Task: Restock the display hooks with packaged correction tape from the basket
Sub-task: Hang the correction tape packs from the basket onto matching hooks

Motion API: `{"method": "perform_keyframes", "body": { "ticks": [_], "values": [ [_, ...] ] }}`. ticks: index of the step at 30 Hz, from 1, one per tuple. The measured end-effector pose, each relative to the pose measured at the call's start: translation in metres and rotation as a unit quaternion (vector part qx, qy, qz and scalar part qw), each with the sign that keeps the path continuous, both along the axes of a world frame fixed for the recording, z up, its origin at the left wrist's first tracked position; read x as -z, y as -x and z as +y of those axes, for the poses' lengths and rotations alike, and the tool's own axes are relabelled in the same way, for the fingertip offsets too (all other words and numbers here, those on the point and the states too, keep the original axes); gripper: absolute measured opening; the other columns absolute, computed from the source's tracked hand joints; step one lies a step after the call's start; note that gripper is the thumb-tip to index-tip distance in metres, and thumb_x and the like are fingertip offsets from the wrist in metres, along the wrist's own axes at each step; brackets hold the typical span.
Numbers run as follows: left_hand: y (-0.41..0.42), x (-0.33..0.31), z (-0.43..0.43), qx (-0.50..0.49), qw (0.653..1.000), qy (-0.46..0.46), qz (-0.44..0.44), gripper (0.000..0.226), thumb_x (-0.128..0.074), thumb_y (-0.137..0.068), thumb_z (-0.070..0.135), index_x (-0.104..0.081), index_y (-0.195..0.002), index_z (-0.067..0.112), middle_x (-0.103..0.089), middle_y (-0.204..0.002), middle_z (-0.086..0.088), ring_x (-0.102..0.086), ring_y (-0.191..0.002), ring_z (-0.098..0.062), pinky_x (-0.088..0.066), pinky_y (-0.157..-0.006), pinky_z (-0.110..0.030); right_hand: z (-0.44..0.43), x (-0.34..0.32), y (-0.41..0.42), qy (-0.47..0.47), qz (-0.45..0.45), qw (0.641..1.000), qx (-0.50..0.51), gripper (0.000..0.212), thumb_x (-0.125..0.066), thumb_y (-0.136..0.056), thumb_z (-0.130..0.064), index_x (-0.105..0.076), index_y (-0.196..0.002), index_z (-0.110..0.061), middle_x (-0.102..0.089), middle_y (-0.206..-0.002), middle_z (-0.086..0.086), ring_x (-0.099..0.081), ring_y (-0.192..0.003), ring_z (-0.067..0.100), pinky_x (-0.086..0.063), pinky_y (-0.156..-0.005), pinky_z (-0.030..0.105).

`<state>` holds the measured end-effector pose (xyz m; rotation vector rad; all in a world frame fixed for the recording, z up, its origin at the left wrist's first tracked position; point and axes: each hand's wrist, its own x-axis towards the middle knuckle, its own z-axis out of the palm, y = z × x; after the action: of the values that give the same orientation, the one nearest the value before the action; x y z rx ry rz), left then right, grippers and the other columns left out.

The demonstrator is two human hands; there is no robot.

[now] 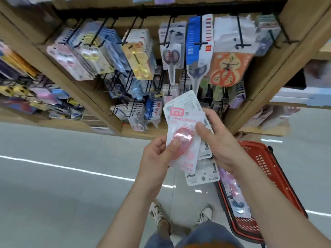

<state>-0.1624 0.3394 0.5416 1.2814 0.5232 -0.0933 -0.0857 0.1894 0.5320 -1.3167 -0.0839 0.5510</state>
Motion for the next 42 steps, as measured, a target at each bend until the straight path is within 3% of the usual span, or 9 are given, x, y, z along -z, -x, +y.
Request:
{"method": "perform_keyframes", "body": {
  "ticks": [7,12,16,19,22,29,32,36,42],
  "values": [
    [0.024,-0.03,0.121,-0.007,0.997,0.076,-0.009,0.025,-0.068,-0.088,0.035,-0.076,-0.099,0.015,-0.075,-0.102,-0.008,-0.071,-0.087,-0.02,-0.057,-0.077,-0.034,0.109,-0.026,0.009,-0.044,0.002,0.998,-0.054,0.054,-0.066,-0.08,-0.029,-0.049,-0.132,-0.028,-0.07,-0.115,0.003,-0.071,-0.093,0.021,-0.058,-0.071,0.036],
    [0.028,-0.048,0.185,-0.077,0.993,0.068,-0.051,0.024,-0.065,-0.084,0.028,-0.072,-0.102,0.014,-0.075,-0.1,-0.011,-0.07,-0.082,-0.021,-0.057,-0.065,-0.031,0.178,-0.044,0.013,-0.003,-0.116,0.992,-0.046,0.06,-0.066,-0.09,-0.016,-0.044,-0.127,-0.058,-0.056,-0.138,-0.015,-0.062,-0.12,0.015,-0.057,-0.091,0.037],
    [0.021,-0.059,0.218,-0.092,0.991,-0.022,-0.091,0.017,-0.072,-0.083,0.029,-0.071,-0.096,0.017,-0.075,-0.097,-0.009,-0.069,-0.082,-0.021,-0.056,-0.067,-0.033,0.21,-0.062,0.006,0.069,-0.174,0.981,-0.042,0.045,-0.056,-0.098,-0.006,-0.062,-0.119,-0.046,-0.058,-0.124,-0.037,-0.053,-0.127,0.004,-0.048,-0.104,0.037],
    [0.004,-0.071,0.237,-0.091,0.984,-0.075,-0.134,0.015,-0.068,-0.09,0.019,-0.067,-0.104,0.013,-0.076,-0.097,-0.002,-0.072,-0.083,-0.017,-0.057,-0.067,-0.031,0.22,-0.076,-0.007,0.103,-0.181,0.978,0.008,0.044,-0.051,-0.098,-0.002,-0.069,-0.105,-0.042,-0.065,-0.113,-0.031,-0.06,-0.112,0.001,-0.049,-0.09,0.03],
    [-0.017,-0.085,0.246,-0.074,0.981,-0.076,-0.161,0.03,-0.068,-0.086,0.026,-0.064,-0.112,0.011,-0.076,-0.098,0.0,-0.074,-0.083,-0.016,-0.058,-0.064,-0.028,0.226,-0.086,-0.022,0.109,-0.177,0.978,0.031,0.039,-0.05,-0.098,-0.006,-0.072,-0.1,-0.038,-0.068,-0.114,-0.017,-0.065,-0.103,0.011,-0.051,-0.079,0.029],
    [-0.063,-0.092,0.252,-0.058,0.979,-0.104,-0.165,0.036,-0.071,-0.083,0.035,-0.062,-0.112,0.015,-0.074,-0.102,-0.005,-0.073,-0.091,-0.022,-0.06,-0.077,-0.038,0.247,-0.104,-0.065,0.096,-0.238,0.966,-0.033,0.019,-0.066,-0.088,-0.036,-0.072,-0.106,-0.035,-0.071,-0.111,-0.02,-0.067,-0.106,0.006,-0.055,-0.091,0.037],
    [-0.088,-0.099,0.261,-0.029,0.975,-0.166,-0.147,0.036,-0.078,-0.081,0.04,-0.063,-0.11,0.024,-0.074,-0.103,0.0,-0.072,-0.095,-0.02,-0.06,-0.08,-0.043,0.255,-0.108,-0.098,0.155,-0.307,0.937,-0.054,0.013,-0.063,-0.095,-0.028,-0.07,-0.099,-0.038,-0.07,-0.103,-0.022,-0.064,-0.101,0.001,-0.052,-0.092,0.035],
    [-0.135,-0.131,0.28,-0.051,0.974,-0.137,-0.173,0.015,-0.071,-0.088,0.022,-0.072,-0.101,0.015,-0.077,-0.095,-0.005,-0.073,-0.087,-0.023,-0.06,-0.076,-0.039,0.27,-0.114,-0.138,0.213,-0.393,0.891,-0.083,0.022,-0.058,-0.095,-0.047,-0.071,-0.102,-0.03,-0.07,-0.104,-0.012,-0.06,-0.107,0.014,-0.049,-0.092,0.047],
    [-0.195,-0.157,0.297,-0.162,0.951,-0.106,-0.241,0.009,-0.067,-0.091,0.011,-0.073,-0.086,0.007,-0.075,-0.077,-0.007,-0.068,-0.068,-0.019,-0.057,-0.062,-0.035,0.291,-0.124,-0.173,0.136,-0.352,0.921,-0.099,0.022,-0.067,-0.083,-0.052,-0.071,-0.1,-0.039,-0.069,-0.111,-0.019,-0.06,-0.111,0.002,-0.048,-0.096,0.033]
  ]
}}
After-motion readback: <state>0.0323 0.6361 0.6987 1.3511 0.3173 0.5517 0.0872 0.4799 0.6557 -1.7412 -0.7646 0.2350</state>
